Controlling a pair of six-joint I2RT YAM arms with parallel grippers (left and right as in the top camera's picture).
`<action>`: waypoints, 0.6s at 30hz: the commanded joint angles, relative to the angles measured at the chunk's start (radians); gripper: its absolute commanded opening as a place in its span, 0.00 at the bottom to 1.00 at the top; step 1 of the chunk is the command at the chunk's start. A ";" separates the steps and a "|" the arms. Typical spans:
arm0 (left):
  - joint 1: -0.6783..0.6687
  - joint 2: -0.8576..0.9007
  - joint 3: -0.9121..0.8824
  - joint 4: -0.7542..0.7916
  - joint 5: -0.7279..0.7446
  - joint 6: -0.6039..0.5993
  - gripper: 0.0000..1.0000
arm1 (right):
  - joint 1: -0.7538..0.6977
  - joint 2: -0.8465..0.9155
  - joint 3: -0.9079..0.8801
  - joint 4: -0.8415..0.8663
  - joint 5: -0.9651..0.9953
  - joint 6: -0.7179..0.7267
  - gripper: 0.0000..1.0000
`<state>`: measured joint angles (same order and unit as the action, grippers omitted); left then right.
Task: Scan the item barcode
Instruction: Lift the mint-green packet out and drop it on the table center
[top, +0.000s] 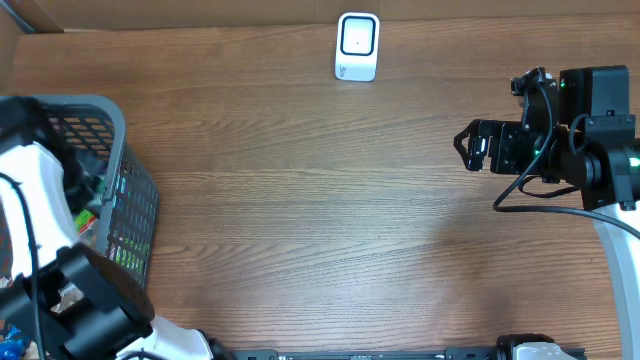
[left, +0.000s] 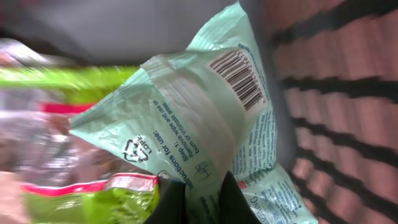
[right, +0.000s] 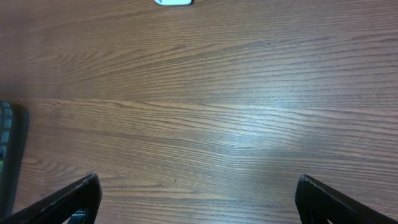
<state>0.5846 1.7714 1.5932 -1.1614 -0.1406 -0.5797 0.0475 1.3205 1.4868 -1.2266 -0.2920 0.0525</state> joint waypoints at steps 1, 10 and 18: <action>0.005 -0.105 0.143 -0.074 -0.018 0.040 0.04 | -0.004 -0.002 0.029 0.000 -0.010 -0.001 1.00; -0.033 -0.305 0.223 -0.106 0.134 0.195 0.04 | -0.004 -0.002 0.029 0.005 -0.010 -0.001 1.00; -0.256 -0.405 0.222 -0.049 0.317 0.440 0.05 | -0.004 -0.002 0.029 0.006 -0.010 -0.001 1.00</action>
<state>0.4320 1.3834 1.7924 -1.2236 0.0338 -0.3096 0.0471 1.3205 1.4868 -1.2263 -0.2920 0.0525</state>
